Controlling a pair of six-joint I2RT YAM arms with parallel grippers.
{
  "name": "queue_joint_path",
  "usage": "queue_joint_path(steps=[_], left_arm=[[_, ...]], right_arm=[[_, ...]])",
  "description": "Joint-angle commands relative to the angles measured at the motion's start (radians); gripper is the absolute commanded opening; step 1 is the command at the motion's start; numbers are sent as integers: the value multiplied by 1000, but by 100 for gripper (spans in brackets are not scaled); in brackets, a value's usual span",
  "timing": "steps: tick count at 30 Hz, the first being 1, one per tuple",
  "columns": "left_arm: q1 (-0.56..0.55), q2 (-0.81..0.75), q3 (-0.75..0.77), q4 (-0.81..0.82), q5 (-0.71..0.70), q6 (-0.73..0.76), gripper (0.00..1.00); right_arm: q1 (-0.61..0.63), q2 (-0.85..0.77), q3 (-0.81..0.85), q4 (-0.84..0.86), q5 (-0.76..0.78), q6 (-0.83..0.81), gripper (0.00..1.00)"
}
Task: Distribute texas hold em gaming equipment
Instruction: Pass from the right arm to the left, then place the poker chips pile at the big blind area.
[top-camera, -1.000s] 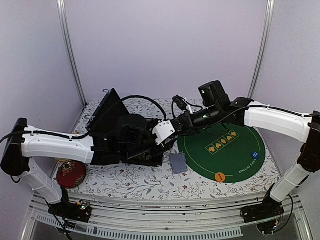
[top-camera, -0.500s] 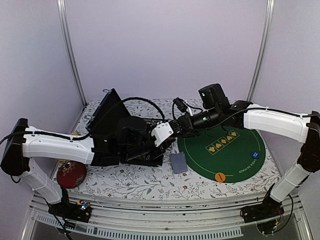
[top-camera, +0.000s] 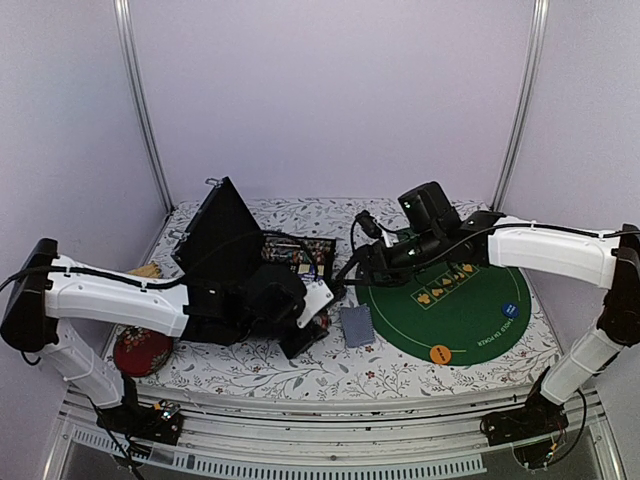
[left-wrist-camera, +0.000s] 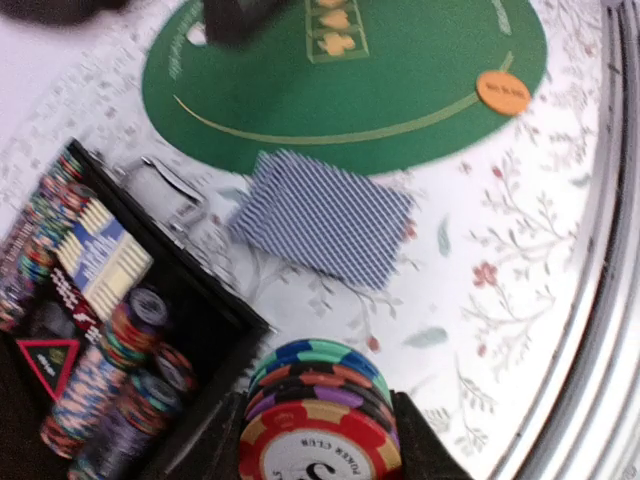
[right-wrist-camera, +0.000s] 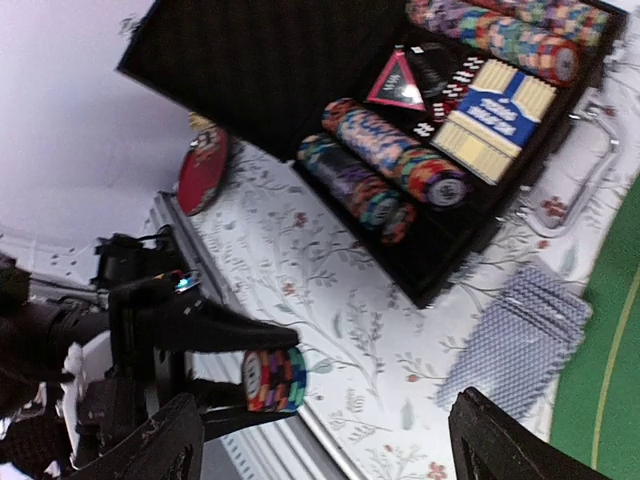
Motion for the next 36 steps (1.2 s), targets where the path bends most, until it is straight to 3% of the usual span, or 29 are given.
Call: queue_joint_path(steps=[1, 4, 10, 18, 27, 33, 36], left_arm=[[-107, 77, 13, -272, 112, -198, 0], [-139, 188, 49, -330, 171, -207, 0], [-128, 300, 187, -338, 170, -122, 0], [-117, 295, 330, -373, 192, 1, 0], [5, 507, 738, -470, 243, 108, 0], [76, 762, 1155, -642, 199, 193, 0], [59, 860, 1273, -706, 237, 238, 0]], right_arm=[[-37, -58, -8, -193, 271, -67, 88], [-37, -66, 0, -304, 415, -88, 89], [-61, -128, -67, -361, 496, -89, 93], [-247, -229, -181, -310, 466, -107, 93], [-568, -332, -253, -228, 399, -160, 92], [-611, -339, -254, -232, 423, -182, 92], [-648, -337, -262, -230, 431, -200, 93]])
